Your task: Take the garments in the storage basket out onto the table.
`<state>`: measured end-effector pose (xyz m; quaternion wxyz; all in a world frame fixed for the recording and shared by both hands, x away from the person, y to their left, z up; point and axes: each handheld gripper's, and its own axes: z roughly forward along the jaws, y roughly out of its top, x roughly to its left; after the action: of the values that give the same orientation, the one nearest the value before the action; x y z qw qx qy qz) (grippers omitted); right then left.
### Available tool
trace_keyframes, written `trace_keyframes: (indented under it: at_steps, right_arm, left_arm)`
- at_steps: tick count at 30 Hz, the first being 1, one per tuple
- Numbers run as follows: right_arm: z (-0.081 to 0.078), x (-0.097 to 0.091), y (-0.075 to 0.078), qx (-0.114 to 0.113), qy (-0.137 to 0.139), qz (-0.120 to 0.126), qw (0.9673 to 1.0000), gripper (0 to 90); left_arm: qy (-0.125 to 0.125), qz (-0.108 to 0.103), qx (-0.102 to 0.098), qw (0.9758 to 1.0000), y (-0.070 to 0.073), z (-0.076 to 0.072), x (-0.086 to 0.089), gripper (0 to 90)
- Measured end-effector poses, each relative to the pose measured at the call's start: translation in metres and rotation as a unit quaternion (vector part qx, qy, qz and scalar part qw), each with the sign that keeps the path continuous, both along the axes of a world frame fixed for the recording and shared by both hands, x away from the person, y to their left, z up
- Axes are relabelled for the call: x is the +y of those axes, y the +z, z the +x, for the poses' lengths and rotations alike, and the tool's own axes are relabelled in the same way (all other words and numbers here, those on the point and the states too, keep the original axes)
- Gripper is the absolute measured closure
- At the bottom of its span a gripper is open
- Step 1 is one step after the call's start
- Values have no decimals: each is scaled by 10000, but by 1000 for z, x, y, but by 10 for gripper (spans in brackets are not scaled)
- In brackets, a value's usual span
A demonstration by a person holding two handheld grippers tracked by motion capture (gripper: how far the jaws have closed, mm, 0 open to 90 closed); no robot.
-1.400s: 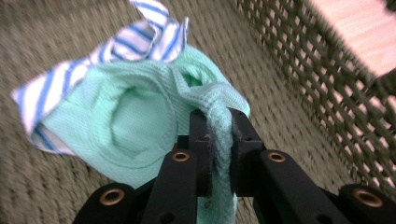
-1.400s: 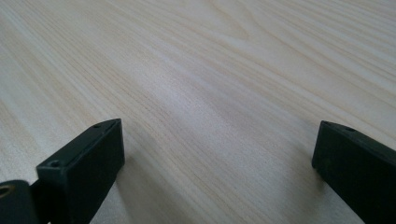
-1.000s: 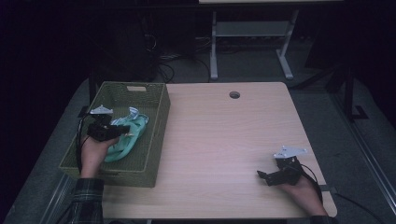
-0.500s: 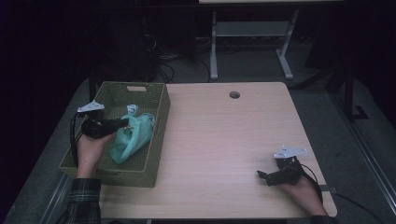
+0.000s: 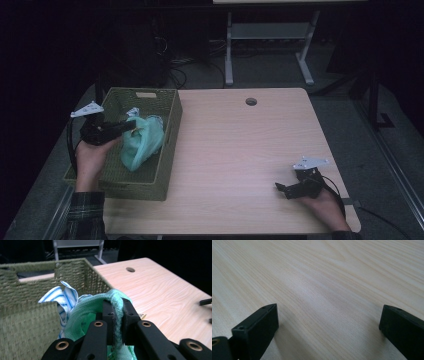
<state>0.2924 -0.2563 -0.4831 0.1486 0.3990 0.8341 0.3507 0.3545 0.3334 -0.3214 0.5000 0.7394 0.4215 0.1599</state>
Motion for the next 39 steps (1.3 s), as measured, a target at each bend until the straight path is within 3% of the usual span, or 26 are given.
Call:
trace_keyframes:
  at_steps: [11, 22, 29, 39]
  right_arm:
    - [0, 0, 0, 10, -19, 15, 10000, 21]
    - [0, 0, 0, 11, -26, 16, 10000, 21]
    - [0, 0, 0, 10, -26, 15, 10000, 21]
    - [0, 0, 0, 9, -28, 17, 10000, 21]
  left_arm:
    - [-206, -220, -285, 9991, 22, -8, -4, 832]
    - [-453, -553, -575, 9958, 43, -11, -15, 832]
    - [-684, -514, -674, 9941, 55, -14, -28, 831]
    - [-989, -617, -873, 9893, 69, -21, -48, 831]
